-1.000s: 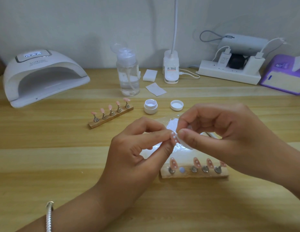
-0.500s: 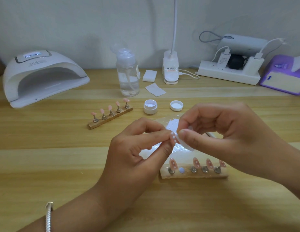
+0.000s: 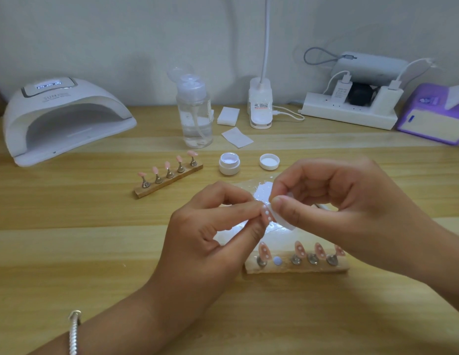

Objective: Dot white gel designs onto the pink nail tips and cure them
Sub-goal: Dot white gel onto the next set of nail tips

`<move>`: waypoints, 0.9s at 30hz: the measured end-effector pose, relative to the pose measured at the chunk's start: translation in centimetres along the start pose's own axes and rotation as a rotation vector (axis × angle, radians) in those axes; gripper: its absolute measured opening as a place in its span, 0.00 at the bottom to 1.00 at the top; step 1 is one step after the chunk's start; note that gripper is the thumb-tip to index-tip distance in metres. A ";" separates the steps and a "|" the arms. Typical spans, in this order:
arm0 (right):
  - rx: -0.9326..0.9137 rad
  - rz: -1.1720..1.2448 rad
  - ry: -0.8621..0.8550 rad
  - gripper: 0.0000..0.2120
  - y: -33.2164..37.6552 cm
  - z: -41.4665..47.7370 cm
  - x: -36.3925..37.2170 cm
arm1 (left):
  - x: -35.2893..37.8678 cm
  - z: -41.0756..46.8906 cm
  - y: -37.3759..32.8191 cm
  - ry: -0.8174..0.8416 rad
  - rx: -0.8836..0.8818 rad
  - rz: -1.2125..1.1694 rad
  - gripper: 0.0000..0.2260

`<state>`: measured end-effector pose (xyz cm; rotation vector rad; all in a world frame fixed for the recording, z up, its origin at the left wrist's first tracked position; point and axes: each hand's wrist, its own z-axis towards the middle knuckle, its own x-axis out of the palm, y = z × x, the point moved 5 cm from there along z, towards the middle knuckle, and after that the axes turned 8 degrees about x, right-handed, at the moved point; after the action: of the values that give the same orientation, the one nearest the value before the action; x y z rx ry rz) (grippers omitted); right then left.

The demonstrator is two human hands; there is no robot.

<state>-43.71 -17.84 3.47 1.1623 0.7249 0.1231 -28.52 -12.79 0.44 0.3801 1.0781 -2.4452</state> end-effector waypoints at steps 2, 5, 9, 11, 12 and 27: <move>0.004 0.005 -0.004 0.01 -0.1 0.0 0.0 | 0.0 0.0 0.0 0.006 0.001 -0.001 0.04; 0.013 0.011 -0.011 0.02 -0.3 0.0 0.0 | 0.1 0.0 0.0 0.014 -0.002 -0.005 0.04; 0.032 0.029 -0.031 0.03 -0.5 0.1 0.0 | 0.1 0.0 -0.2 0.019 0.005 0.008 0.04; 0.046 0.086 -0.056 0.02 -0.5 0.3 -0.3 | 0.2 0.0 -0.2 0.013 -0.007 0.008 0.04; 0.050 0.101 -0.081 0.04 -0.5 0.4 -0.7 | 0.2 -0.1 -0.2 0.006 -0.017 0.000 0.03; 0.305 -0.454 -0.602 0.07 -11.3 1.5 -11.0 | 1.6 -0.8 -0.5 0.183 -0.085 0.091 0.01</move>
<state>-54.35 -28.64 -1.01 1.2063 0.4562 -0.7135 -30.12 -12.34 -0.49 0.6212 1.2080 -2.3111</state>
